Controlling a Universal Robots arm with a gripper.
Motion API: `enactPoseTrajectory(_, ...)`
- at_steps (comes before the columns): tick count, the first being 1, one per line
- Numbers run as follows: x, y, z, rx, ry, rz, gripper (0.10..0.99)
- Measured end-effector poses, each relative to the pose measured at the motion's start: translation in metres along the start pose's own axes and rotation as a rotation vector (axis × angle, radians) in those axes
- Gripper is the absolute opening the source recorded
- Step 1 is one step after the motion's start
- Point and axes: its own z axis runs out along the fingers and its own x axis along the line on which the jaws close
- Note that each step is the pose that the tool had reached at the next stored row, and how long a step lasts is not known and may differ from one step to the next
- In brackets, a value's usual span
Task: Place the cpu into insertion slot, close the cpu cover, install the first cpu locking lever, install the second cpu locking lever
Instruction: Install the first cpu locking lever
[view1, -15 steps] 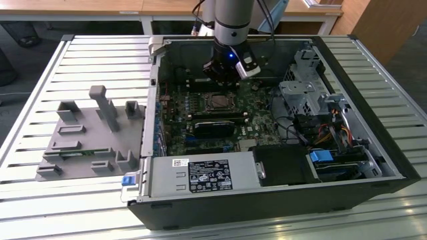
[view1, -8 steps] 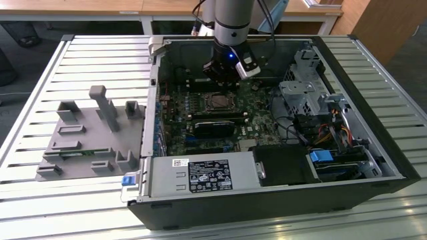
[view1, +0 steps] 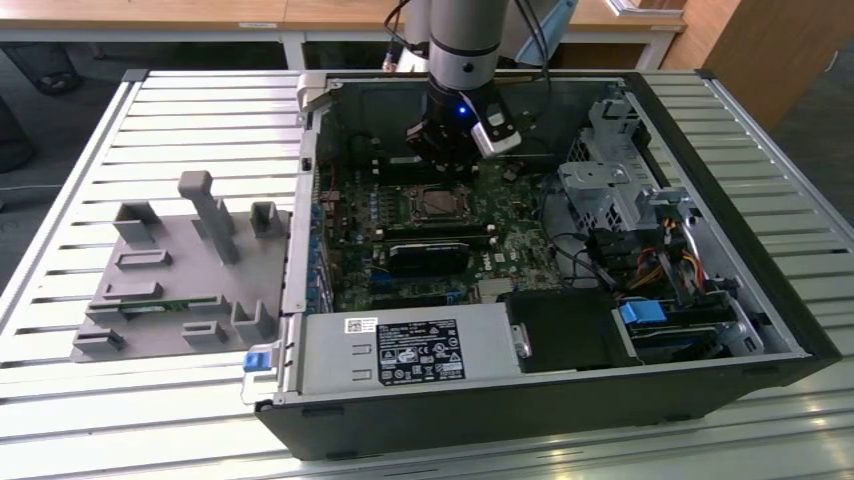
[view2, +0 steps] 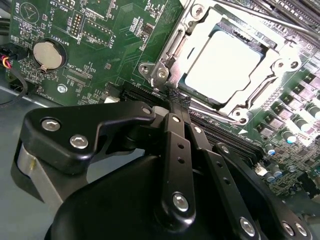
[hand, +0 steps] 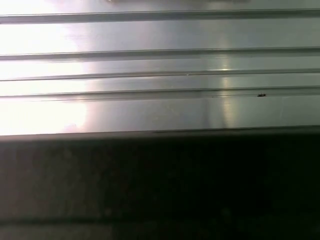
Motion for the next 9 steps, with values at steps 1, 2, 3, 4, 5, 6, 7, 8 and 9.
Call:
enactPoseTrajectory(1,0.0,0.0,0.0,0.001,0.0001,0.0,0.106)
enactPoseTrajectory(2,0.0,0.0,0.0001,0.002,-0.0001,0.0,0.106)
enactPoseTrajectory(3,0.0,0.0,0.0002,0.004,-0.0001,0.0,0.106)
enactPoseTrajectory(4,0.0,0.0,0.0003,0.006,-0.0002,0.0,0.106)
enactPoseTrajectory(5,0.0,0.0,0.0005,0.007,-0.0002,0.0,0.106)
enactPoseTrajectory(6,0.0,0.0001,0.0007,0.009,-0.0003,0.0,0.106)
enactPoseTrajectory(7,0.0,0.0001,0.0009,0.01,-0.0004,0.0,0.106)
enactPoseTrajectory(8,0.0001,0.0002,0.0011,0.012,-0.0004,0.0,0.106)
enactPoseTrajectory(9,0.0001,0.0002,0.0013,0.013,-0.0004,0.0,0.106)
